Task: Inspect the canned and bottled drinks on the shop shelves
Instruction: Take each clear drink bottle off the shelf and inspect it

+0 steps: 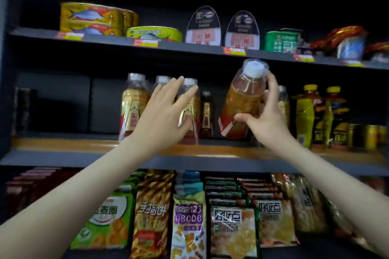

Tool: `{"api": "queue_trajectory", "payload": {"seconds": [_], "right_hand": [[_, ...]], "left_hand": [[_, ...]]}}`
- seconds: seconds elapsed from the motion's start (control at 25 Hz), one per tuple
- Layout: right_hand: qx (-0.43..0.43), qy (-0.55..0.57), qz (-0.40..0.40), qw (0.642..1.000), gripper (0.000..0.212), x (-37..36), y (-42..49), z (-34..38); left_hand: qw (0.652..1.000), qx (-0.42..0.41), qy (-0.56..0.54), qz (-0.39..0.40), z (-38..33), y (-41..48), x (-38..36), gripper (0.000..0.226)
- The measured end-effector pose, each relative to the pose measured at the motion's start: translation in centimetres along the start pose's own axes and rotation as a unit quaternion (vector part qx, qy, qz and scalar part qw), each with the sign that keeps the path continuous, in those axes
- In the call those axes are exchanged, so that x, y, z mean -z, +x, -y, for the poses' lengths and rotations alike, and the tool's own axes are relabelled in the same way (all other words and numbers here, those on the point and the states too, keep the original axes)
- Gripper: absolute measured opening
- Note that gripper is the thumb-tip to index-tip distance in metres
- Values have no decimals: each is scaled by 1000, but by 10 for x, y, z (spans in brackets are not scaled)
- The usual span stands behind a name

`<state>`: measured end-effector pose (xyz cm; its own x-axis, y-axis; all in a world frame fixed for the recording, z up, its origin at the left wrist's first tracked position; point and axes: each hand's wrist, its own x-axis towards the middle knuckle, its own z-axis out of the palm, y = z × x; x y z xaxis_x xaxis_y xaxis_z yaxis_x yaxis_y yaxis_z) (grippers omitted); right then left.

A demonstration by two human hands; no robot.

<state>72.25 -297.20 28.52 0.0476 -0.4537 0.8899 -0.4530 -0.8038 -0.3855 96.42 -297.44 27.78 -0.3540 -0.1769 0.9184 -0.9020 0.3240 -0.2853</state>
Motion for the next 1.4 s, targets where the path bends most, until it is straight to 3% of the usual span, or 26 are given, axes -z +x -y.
{"api": "queue_trajectory", "payload": {"seconds": [0.16, 0.36, 0.56, 0.68, 0.92, 1.4], "right_hand": [[-112, -95, 96, 984, 101, -12, 32, -29], [-199, -141, 140, 960, 107, -35, 74, -78], [-162, -242, 202, 935, 121, -45, 91, -103], [-111, -347, 249, 897, 128, -52, 94, -105], [-143, -377, 246, 882, 119, -71, 114, -132], [-172, -549, 291, 764, 128, -74, 141, -168]], "left_hand": [[992, -50, 94, 74, 13, 9, -28, 63], [993, -41, 72, 84, 22, 13, -48, 67], [997, -28, 31, 70, 29, 12, -60, 68], [997, -34, 37, 57, 30, 9, -67, 67], [996, -45, 64, 53, 31, 8, -72, 69], [991, -72, 109, 2, 37, 4, -88, 68]]}}
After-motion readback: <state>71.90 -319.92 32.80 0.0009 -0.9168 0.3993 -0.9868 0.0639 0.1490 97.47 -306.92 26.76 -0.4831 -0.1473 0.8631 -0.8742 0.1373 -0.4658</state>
